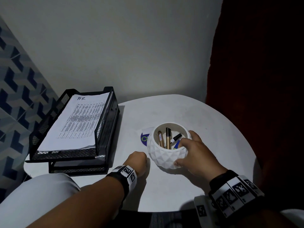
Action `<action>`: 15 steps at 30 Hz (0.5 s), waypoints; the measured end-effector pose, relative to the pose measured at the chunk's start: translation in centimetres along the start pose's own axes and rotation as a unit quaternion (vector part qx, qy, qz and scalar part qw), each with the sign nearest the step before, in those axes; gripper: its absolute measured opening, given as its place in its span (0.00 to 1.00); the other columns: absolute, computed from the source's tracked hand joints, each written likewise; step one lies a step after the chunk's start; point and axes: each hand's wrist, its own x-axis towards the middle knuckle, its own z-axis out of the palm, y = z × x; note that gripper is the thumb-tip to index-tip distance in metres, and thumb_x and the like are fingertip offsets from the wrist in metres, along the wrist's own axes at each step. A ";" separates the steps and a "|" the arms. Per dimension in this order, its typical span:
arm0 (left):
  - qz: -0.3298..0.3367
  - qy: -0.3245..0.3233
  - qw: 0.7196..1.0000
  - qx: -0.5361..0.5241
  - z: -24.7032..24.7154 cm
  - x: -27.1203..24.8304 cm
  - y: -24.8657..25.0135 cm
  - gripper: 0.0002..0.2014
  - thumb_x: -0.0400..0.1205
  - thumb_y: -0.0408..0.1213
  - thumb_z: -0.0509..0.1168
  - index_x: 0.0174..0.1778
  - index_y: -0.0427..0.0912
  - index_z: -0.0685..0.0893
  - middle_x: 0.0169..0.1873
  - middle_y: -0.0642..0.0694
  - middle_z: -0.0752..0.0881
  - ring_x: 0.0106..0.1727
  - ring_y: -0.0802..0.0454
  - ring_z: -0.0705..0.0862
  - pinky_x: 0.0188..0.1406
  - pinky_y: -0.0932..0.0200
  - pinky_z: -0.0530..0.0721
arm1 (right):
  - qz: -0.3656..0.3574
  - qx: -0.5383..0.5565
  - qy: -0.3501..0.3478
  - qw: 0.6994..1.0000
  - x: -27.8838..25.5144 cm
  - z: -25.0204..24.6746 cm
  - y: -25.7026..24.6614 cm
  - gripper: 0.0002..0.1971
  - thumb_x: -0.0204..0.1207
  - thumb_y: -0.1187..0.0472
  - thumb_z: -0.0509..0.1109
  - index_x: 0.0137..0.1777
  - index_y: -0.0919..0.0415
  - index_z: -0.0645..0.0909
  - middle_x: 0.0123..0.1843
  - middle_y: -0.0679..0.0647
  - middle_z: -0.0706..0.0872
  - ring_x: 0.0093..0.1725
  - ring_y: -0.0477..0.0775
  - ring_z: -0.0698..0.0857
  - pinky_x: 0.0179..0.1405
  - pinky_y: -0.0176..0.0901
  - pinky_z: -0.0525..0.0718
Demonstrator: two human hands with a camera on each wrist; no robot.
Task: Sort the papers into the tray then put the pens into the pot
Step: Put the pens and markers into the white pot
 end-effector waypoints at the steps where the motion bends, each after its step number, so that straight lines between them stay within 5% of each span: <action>1: -0.003 -0.001 1.000 0.001 -0.1 -0.1 0.0 0.17 0.84 0.46 0.57 0.48 0.41 0.88 0.50 0.40 0.90 0.53 0.39 0.88 0.53 0.51 0.87 | 0.001 -0.001 -0.001 1.000 0.0 0.0 0.0 0.25 0.63 0.55 0.88 0.37 0.35 0.70 0.80 0.41 0.63 0.57 0.50 0.78 0.52 0.41 0.78; 9: 0.001 -0.010 1.000 0.025 -0.1 -0.3 -0.4 0.14 0.84 0.46 0.60 0.45 0.42 0.86 0.48 0.38 0.90 0.52 0.36 0.88 0.49 0.51 0.85 | 0.002 -0.001 -0.003 1.000 -0.1 -0.2 -0.1 0.25 0.64 0.55 0.87 0.38 0.33 0.71 0.81 0.42 0.62 0.57 0.49 0.77 0.56 0.43 0.80; 15: -0.036 -0.050 0.998 -0.012 -0.6 -0.6 -0.5 0.03 0.72 0.38 0.69 0.39 0.45 0.88 0.42 0.45 0.91 0.50 0.42 0.90 0.47 0.58 0.88 | 0.000 -0.002 -0.005 1.000 0.0 -0.1 0.0 0.24 0.63 0.55 0.88 0.37 0.34 0.71 0.80 0.41 0.64 0.57 0.50 0.78 0.54 0.43 0.80</action>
